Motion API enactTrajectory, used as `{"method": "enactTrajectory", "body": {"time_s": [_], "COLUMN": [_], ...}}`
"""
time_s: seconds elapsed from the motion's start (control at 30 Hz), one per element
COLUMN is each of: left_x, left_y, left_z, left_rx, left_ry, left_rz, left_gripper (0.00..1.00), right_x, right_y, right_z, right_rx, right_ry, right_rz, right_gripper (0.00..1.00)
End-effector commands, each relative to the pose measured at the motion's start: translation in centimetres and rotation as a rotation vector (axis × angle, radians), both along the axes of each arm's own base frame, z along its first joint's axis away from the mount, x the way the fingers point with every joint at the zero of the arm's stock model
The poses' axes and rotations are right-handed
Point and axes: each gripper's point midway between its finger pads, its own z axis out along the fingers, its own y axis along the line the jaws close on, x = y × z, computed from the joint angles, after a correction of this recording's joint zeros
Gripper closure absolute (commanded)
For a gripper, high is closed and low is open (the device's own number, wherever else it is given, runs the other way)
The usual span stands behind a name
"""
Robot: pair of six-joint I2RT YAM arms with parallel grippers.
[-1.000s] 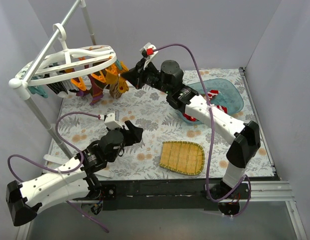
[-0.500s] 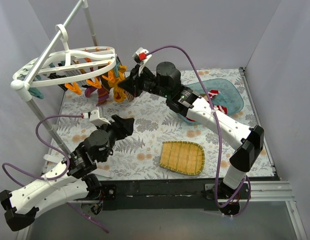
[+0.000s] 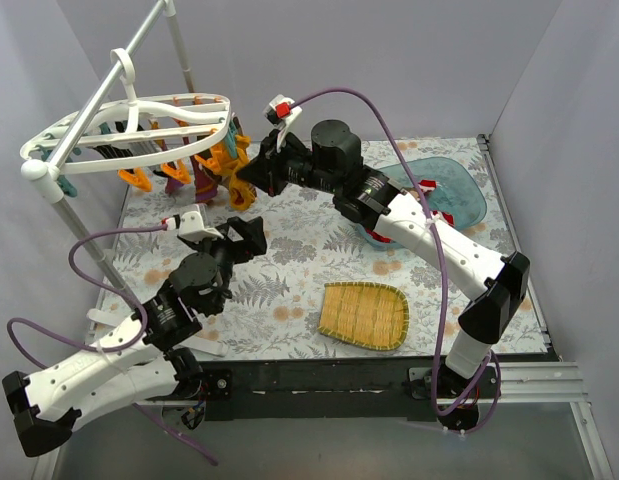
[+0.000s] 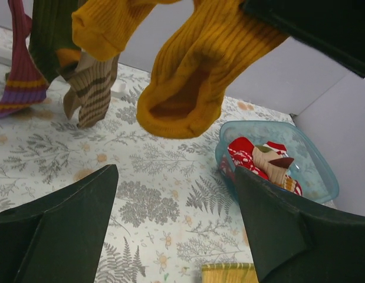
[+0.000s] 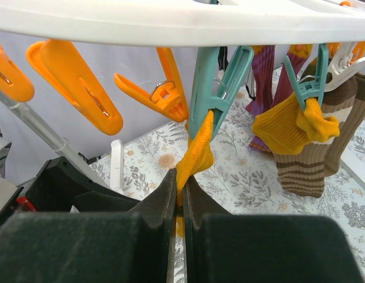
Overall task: Remove the socks clipped to the hanger
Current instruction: Remove the sock from the hanger.
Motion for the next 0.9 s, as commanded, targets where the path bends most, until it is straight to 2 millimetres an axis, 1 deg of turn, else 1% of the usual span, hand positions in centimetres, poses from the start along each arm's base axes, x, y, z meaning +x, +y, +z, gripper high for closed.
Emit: {"method": "enactTrajectory", "body": {"time_s": [0.0,0.1,0.13,0.2,0.23,0.37,0.43,0.5,0.57,0.6,0.7,0.77,0.8,0.83,0.87], "left_x": [1.6,2.4,2.8,3.6,4.2,5.4,6.1,6.4,6.4,6.4,6.4,6.5,6.4,6.4,6.5], "left_y": [0.4,0.3,0.6,0.2,0.6,0.9,0.7,0.6,0.1,-0.1,-0.9,-0.9,-0.8,-0.8,-0.7], "left_z": [3.3,4.4,4.8,4.8,4.8,5.4,5.1,4.7,5.0,4.7,4.5,4.5,4.5,4.4,4.5], "left_rx": [0.032,0.023,0.025,0.041,0.047,0.045,0.064,0.072,0.066,0.072,0.073,0.067,0.060,0.057,0.053], "left_ry": [-0.076,-0.105,-0.114,-0.111,-0.106,-0.122,-0.115,-0.113,-0.135,-0.136,-0.150,-0.153,-0.154,-0.154,-0.157], "left_rz": [0.068,0.069,0.079,0.073,0.091,0.083,0.062,0.051,0.018,0.006,-0.031,-0.031,-0.026,-0.025,-0.017], "left_gripper": [0.20,0.18,0.18,0.18,0.18,0.19,0.22,0.25,0.28,0.32,0.36,0.43,0.47,0.56,0.62], "right_x": [-1.8,-1.8,-1.9,-1.9,-1.9,-2.1,-2.0,-2.0,-2.0,-2.0,-1.9,-1.8,-1.8,-1.8,-1.8], "right_y": [-0.8,-0.7,-0.7,-0.7,-0.7,-0.7,-0.7,-0.8,-0.7,-0.6,-0.6,-0.4,-0.4,-0.4,-0.3], "right_z": [4.5,4.4,4.6,4.7,4.7,4.9,4.8,4.8,4.7,4.6,4.6,4.5,4.7,4.6,4.5], "right_rx": [0.080,0.077,0.080,0.083,0.083,0.087,0.085,0.085,0.081,0.081,0.082,0.080,0.083,0.083,0.083], "right_ry": [-0.039,-0.033,-0.035,-0.034,-0.036,-0.036,-0.034,-0.034,-0.032,-0.032,-0.029,-0.028,-0.029,-0.026,-0.026], "right_rz": [0.038,0.040,0.043,0.045,0.045,0.049,0.048,0.048,0.048,0.048,0.046,0.051,0.049,0.051,0.051], "right_gripper": [0.99,0.99,0.99,0.99,0.99,0.99,0.99,0.99,0.99,0.99,0.99,0.99,0.99,0.99,0.99]}}
